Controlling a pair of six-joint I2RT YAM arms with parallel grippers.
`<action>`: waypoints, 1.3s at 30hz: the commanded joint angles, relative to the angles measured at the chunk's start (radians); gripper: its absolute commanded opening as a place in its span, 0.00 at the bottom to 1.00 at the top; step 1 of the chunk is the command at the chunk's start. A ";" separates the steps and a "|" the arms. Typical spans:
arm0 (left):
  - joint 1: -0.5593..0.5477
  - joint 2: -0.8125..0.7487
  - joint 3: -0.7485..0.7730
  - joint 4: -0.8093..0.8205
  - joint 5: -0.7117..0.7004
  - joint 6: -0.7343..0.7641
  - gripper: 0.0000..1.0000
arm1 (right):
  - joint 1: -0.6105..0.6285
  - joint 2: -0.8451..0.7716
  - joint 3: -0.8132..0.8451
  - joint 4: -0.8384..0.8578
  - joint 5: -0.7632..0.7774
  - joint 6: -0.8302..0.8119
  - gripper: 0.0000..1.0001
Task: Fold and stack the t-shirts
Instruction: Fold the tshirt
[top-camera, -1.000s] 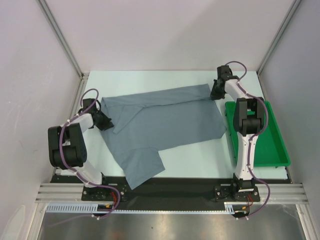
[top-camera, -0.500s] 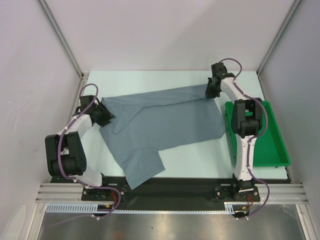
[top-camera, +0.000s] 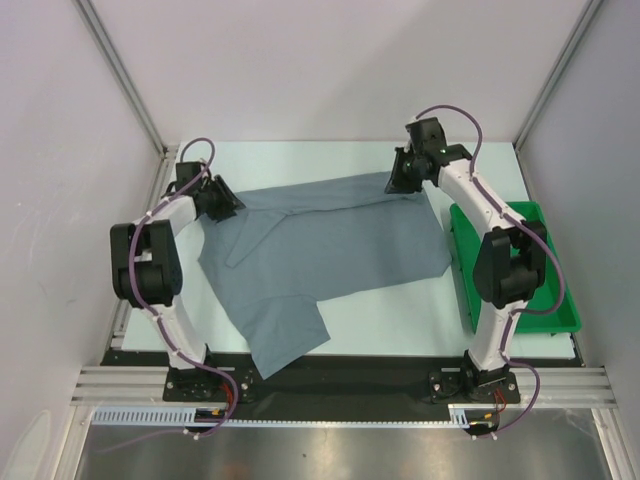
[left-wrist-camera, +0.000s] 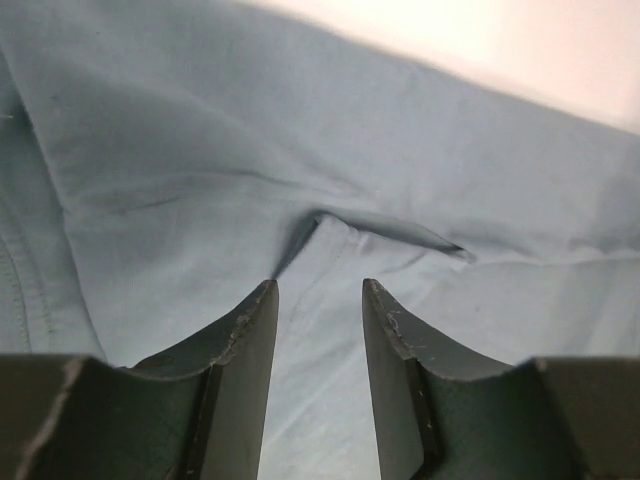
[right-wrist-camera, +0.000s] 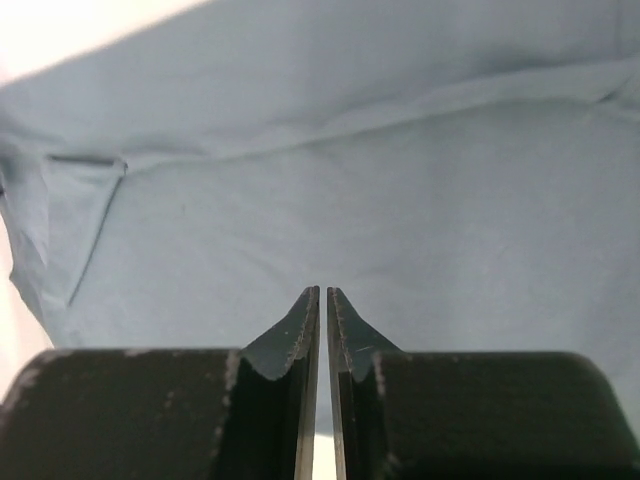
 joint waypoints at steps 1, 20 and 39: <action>-0.047 0.050 0.106 -0.033 -0.040 0.037 0.45 | -0.005 -0.061 -0.044 -0.015 -0.013 0.003 0.12; -0.155 0.142 0.228 -0.175 -0.316 0.034 0.38 | -0.063 -0.104 -0.088 0.045 -0.091 0.002 0.11; -0.165 0.219 0.314 -0.193 -0.303 0.054 0.10 | -0.063 -0.107 -0.107 0.051 -0.103 0.003 0.09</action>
